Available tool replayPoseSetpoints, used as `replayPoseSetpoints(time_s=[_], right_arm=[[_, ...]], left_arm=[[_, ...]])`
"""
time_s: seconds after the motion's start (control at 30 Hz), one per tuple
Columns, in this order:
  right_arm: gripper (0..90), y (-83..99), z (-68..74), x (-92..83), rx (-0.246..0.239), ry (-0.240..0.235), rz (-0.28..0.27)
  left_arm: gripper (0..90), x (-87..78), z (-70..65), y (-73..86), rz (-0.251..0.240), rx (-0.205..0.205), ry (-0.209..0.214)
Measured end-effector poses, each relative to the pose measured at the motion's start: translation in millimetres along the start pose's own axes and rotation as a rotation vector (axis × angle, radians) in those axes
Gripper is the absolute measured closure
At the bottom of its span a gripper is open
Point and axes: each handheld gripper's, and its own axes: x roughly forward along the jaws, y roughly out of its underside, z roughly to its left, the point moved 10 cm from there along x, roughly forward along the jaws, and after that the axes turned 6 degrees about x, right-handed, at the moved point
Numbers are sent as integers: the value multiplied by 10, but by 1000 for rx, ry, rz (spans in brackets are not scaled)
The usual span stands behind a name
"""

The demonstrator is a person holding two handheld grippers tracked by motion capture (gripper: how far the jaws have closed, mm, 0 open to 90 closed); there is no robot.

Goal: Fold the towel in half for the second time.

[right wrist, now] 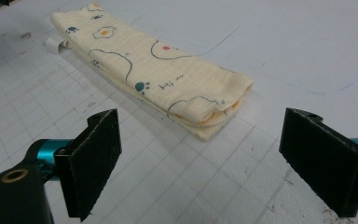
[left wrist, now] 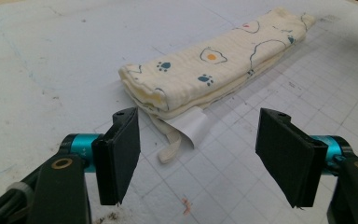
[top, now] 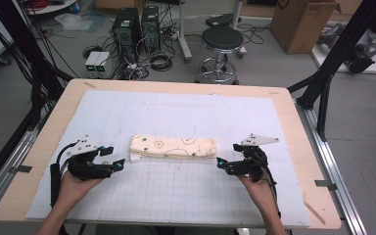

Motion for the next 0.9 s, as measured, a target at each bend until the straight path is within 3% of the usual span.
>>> replayPoseSetpoints(time_s=[0.9], right_arm=[[121,357,-21,-271,-14,51,-16]], left_arm=[[293,-258,-103,224,-5,32,-31]])
